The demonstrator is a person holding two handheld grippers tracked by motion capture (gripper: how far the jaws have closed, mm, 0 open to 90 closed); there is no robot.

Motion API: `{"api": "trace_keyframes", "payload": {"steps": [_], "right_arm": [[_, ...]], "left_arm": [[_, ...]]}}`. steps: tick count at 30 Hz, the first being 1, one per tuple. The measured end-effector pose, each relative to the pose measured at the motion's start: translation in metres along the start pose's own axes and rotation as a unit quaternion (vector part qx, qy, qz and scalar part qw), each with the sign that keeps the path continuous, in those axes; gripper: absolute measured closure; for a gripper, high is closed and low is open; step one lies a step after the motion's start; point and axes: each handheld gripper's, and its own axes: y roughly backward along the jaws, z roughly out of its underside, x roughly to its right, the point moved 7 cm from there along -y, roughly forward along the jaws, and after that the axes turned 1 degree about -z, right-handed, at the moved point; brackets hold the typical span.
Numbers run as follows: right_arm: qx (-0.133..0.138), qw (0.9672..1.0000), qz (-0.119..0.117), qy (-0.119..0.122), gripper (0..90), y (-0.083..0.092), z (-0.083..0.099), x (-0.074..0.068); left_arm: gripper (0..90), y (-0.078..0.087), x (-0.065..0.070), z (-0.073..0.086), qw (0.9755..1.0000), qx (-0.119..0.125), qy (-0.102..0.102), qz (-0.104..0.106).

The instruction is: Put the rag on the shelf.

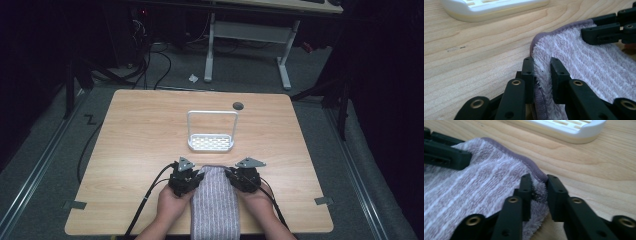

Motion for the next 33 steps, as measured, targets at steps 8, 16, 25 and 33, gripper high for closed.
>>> {"api": "trace_keyframes", "payload": {"steps": [8,16,25,33], "right_arm": [[0.040,0.9983,0.012,0.040,84.1,0.015,0.005,-0.010],[0.089,0.9950,0.034,0.031,84.1,0.034,0.002,-0.018],[0.143,0.9825,0.076,0.092,83.9,0.057,0.002,-0.040],[0.179,0.9764,0.073,0.097,83.8,0.069,-0.012,-0.043]], "left_arm": [[76.8,0.012,0.003,-0.003,0.9990,0.044,-0.004,0.000],[76.9,0.025,0.012,-0.006,0.9972,0.074,-0.014,-0.002],[76.6,0.055,0.030,-0.005,0.9868,0.155,-0.045,-0.018],[76.8,0.070,0.036,-0.019,0.9797,0.190,-0.053,-0.032]]}}
